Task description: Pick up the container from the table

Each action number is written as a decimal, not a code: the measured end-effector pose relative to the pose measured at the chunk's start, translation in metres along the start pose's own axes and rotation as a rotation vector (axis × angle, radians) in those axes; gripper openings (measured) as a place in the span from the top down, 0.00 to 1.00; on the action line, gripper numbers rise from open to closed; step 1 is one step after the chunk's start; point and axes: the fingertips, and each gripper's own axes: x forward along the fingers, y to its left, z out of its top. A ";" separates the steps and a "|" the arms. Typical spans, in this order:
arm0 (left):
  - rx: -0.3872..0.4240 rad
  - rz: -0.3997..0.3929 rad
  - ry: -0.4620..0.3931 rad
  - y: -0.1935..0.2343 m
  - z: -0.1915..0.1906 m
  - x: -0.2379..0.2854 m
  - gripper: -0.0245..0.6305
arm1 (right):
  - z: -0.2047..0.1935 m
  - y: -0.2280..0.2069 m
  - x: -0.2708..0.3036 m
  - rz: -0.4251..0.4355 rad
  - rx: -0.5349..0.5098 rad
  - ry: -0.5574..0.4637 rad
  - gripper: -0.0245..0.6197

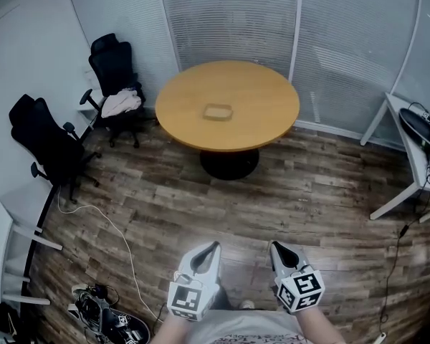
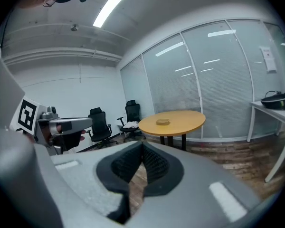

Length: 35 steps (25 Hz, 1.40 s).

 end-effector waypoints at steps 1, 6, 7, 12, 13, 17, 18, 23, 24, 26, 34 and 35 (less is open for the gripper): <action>0.000 -0.005 -0.008 0.010 0.004 0.009 0.95 | 0.004 0.000 0.011 -0.003 -0.001 0.004 0.96; -0.016 -0.011 -0.014 0.082 0.015 0.048 0.95 | 0.035 0.000 0.080 -0.036 -0.003 0.004 0.96; -0.017 -0.013 -0.018 0.098 0.018 0.055 0.95 | 0.043 0.000 0.093 -0.044 -0.003 0.000 0.96; -0.024 -0.004 -0.051 0.171 0.035 0.087 0.95 | 0.074 0.008 0.155 -0.074 -0.026 -0.020 0.96; -0.027 0.000 -0.055 0.185 0.038 0.092 0.95 | 0.079 0.011 0.166 -0.076 -0.029 -0.023 0.96; -0.045 0.013 -0.050 0.229 0.041 0.101 0.95 | 0.092 0.023 0.206 -0.081 -0.036 -0.026 0.96; -0.049 0.017 -0.050 0.237 0.039 0.102 0.95 | 0.095 0.025 0.213 -0.081 -0.039 -0.024 0.96; -0.081 0.047 -0.039 0.270 0.032 0.115 0.95 | 0.107 0.025 0.250 -0.070 -0.043 -0.014 0.96; -0.082 0.054 -0.037 0.277 0.031 0.120 0.95 | 0.109 0.023 0.259 -0.067 -0.043 -0.013 0.96; -0.085 0.071 -0.033 0.289 0.030 0.130 0.95 | 0.113 0.019 0.275 -0.057 -0.045 -0.010 0.96; -0.099 0.144 -0.032 0.332 0.034 0.197 0.95 | 0.136 -0.024 0.355 -0.014 -0.065 -0.005 0.96; -0.098 0.146 -0.033 0.337 0.037 0.211 0.95 | 0.142 -0.033 0.366 -0.011 -0.067 -0.006 0.96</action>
